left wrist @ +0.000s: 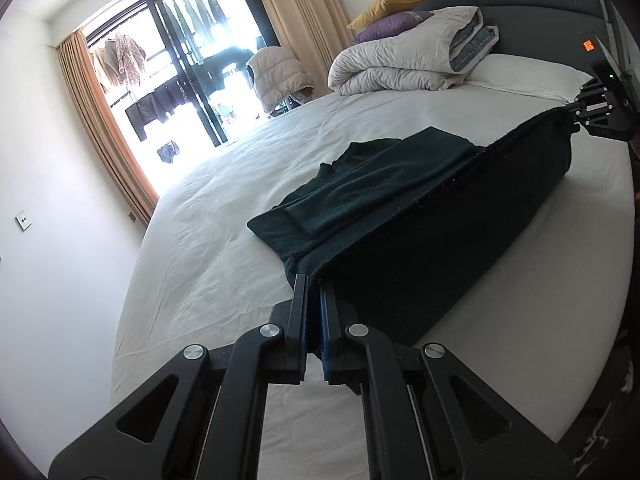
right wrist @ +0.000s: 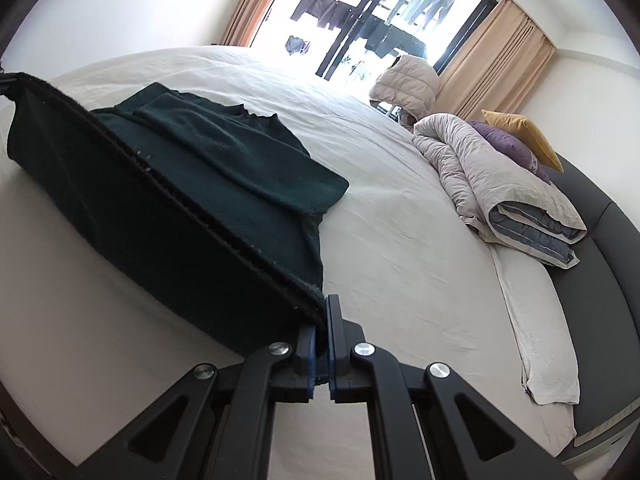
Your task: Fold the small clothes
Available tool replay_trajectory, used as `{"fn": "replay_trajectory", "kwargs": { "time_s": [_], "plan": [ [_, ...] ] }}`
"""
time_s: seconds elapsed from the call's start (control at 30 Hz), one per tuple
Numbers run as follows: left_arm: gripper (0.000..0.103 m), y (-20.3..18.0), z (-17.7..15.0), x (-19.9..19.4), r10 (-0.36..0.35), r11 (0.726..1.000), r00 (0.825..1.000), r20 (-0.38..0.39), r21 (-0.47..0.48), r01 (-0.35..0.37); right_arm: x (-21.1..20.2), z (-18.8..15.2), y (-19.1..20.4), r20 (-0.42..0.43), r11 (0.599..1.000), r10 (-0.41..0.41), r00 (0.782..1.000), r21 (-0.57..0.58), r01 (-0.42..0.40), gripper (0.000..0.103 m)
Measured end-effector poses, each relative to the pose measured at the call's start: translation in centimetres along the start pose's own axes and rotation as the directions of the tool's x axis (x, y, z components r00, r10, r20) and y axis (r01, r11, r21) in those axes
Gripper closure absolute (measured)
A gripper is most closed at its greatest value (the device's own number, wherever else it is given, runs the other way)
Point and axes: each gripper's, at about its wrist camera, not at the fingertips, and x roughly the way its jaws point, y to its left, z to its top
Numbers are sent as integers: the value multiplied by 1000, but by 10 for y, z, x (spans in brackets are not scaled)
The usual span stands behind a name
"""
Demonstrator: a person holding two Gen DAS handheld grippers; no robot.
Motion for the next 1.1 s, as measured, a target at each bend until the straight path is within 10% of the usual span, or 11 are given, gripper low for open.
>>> {"fn": "replay_trajectory", "kwargs": {
  "time_s": [1.1],
  "plan": [
    [99,141,84,270,-126,965,958,-258,-255,59,233,163,-27,-229,998,42,972,-41,-53,100]
  ]
}}
